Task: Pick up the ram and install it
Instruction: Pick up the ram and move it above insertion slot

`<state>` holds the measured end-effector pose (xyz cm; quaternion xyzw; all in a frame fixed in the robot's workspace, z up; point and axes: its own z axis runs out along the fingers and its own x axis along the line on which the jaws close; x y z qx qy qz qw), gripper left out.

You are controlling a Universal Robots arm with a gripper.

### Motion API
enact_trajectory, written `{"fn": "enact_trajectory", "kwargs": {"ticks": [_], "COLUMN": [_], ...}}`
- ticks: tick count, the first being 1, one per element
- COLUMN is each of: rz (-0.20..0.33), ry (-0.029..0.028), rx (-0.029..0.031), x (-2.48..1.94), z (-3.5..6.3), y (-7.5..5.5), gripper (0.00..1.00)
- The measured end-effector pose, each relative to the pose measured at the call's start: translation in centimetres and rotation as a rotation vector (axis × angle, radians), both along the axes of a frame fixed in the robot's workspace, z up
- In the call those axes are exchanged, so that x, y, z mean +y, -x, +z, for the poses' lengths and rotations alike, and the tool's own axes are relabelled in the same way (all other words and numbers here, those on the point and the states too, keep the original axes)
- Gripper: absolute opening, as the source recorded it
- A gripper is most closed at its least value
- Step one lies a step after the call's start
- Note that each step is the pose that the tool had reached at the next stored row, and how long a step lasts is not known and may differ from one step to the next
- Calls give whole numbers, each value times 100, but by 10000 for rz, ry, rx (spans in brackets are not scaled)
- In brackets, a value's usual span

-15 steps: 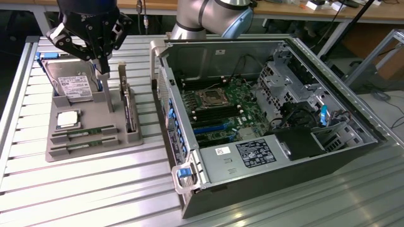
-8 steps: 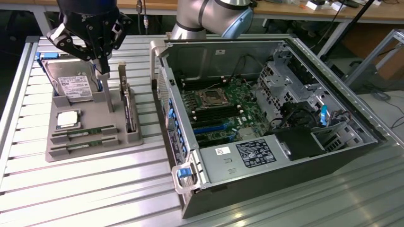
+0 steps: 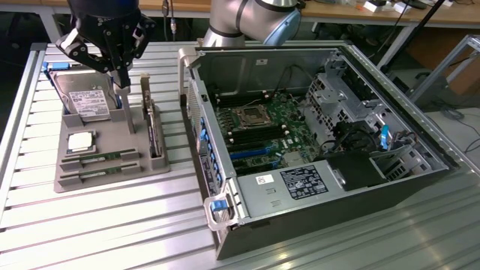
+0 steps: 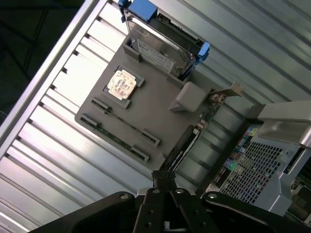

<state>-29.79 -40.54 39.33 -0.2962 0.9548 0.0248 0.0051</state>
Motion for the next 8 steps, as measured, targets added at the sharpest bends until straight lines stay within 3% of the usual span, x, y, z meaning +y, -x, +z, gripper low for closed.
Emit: {"fn": "enact_trajectory", "kwargs": {"ticks": [8], "rz": [439], "ry": [0], "rx": [0], "x": [0], "z": [0], "y": [0], "gripper": [10]}}
